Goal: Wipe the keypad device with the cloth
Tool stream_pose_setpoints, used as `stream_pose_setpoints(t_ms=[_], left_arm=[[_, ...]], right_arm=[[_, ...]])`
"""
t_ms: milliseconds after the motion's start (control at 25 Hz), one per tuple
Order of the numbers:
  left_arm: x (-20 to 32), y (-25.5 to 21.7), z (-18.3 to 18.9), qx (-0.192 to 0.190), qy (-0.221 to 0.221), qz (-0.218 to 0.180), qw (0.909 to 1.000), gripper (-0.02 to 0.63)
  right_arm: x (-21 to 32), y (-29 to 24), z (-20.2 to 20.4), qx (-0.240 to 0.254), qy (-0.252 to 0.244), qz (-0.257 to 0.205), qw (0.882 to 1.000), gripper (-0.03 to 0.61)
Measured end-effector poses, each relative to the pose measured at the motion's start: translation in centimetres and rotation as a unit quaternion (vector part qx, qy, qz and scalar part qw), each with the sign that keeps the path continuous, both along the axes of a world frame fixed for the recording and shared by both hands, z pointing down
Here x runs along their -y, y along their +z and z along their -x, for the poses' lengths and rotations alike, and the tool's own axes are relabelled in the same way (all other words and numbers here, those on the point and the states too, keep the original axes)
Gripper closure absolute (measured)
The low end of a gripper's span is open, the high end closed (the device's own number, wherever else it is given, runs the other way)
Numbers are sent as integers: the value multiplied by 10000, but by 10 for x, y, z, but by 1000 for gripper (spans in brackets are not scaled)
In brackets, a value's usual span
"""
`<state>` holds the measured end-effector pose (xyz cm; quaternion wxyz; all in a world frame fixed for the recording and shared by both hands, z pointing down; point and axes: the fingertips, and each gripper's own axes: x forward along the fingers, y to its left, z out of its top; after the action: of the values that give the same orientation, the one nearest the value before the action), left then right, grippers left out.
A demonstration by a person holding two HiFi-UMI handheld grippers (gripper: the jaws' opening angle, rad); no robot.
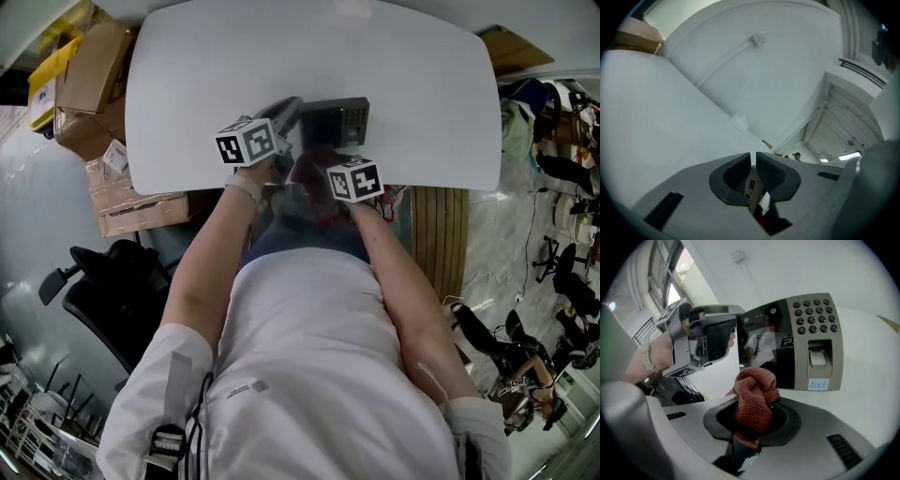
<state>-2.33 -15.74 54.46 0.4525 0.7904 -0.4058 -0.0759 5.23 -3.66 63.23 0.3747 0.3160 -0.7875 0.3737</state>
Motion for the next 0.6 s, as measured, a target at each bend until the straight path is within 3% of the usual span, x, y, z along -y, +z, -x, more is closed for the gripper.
stream_pose_setpoints(t_ms=[160,400,600], left_arm=[[1,-1,1,84,-17,-22,10000,569],[-4,-6,6,316,-32,15,9995,569],[-17,-30,21,378,-305,-207,9986,569]], right_arm=[[1,-1,0,65,93,22,9999,485],[2,-35,-10,1180,814,180,9895,485],[18,-86,-35,1644,963,-391,9809,485]])
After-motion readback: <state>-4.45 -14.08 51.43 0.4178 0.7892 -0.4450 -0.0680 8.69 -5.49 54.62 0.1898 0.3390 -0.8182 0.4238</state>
